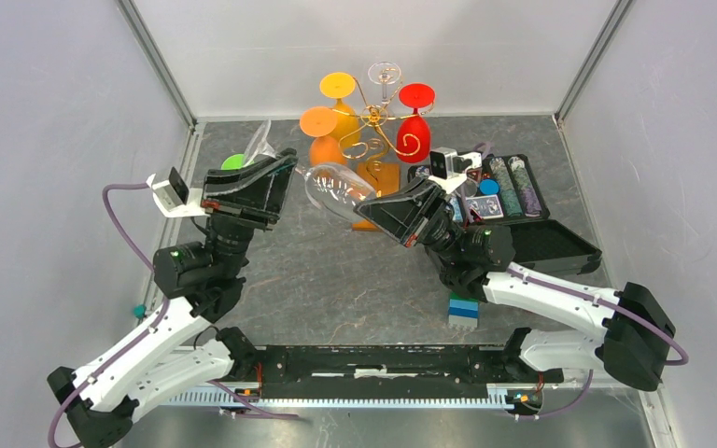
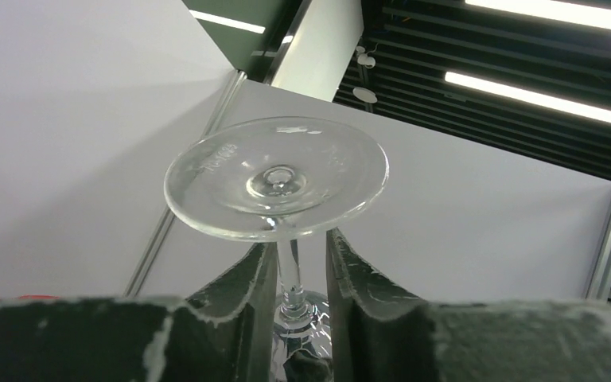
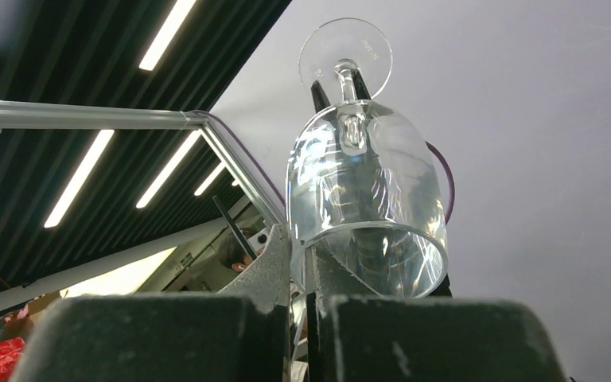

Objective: Take the wine glass off the wine glass rack

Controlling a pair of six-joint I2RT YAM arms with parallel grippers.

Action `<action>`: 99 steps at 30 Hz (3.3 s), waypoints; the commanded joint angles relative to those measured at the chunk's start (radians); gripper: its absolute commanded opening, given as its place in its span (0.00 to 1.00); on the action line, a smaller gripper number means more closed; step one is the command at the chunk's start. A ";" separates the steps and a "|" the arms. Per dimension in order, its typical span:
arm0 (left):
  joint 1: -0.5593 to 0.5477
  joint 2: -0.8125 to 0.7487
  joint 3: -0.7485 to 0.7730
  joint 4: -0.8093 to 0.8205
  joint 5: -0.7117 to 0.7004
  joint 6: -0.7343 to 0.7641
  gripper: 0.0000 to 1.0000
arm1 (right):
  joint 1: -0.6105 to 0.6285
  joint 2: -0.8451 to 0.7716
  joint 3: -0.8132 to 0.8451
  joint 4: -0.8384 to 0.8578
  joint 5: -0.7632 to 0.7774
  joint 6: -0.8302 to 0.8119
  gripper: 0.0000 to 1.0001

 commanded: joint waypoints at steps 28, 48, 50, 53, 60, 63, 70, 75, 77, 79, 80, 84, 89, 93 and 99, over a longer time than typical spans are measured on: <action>-0.002 -0.447 -0.181 -0.675 -0.054 0.257 1.00 | 0.006 0.016 0.106 -0.317 0.062 -0.375 0.01; -0.002 -0.539 -0.042 -1.026 0.126 0.551 1.00 | 0.006 -0.058 0.418 -1.645 0.064 -1.148 0.01; -0.002 -0.529 -0.053 -1.018 0.107 0.548 1.00 | 0.007 -0.057 0.442 -1.744 0.091 -1.188 0.00; -0.002 -0.519 -0.084 -0.998 -0.009 0.534 1.00 | 0.009 -0.049 0.464 -1.857 0.146 -1.228 0.00; -0.002 -0.431 -0.058 -1.105 -0.343 0.488 1.00 | 0.014 0.013 0.518 -2.035 0.284 -1.258 0.00; -0.002 -0.408 -0.053 -1.119 -0.359 0.480 1.00 | 0.028 0.056 0.523 -2.070 0.312 -1.258 0.00; -0.002 -0.410 -0.066 -1.118 -0.368 0.481 1.00 | 0.108 0.181 0.581 -2.182 0.418 -1.283 0.00; -0.002 -0.419 -0.071 -1.123 -0.376 0.488 1.00 | 0.131 0.237 0.623 -2.251 0.443 -1.296 0.00; -0.001 -0.424 -0.073 -1.123 -0.379 0.489 1.00 | 0.138 0.250 0.636 -2.268 0.442 -1.296 0.00; -0.002 -0.426 -0.075 -1.123 -0.381 0.493 1.00 | 0.142 0.259 0.647 -2.287 0.443 -1.296 0.00; -0.002 -0.427 -0.074 -1.123 -0.381 0.494 1.00 | 0.143 0.261 0.651 -2.299 0.442 -1.309 0.00; -0.002 -0.436 -0.071 -1.128 -0.382 0.495 1.00 | 0.154 0.268 0.679 -2.332 0.425 -1.334 0.00; -0.002 -0.445 -0.075 -1.127 -0.385 0.493 1.00 | 0.158 0.292 0.709 -2.361 0.424 -1.355 0.02; -0.002 -0.445 -0.073 -1.131 -0.390 0.490 1.00 | 0.158 0.305 0.722 -2.363 0.420 -1.366 0.02; -0.002 -0.445 -0.076 -1.130 -0.392 0.488 1.00 | 0.158 0.321 0.719 -2.364 0.410 -1.378 0.03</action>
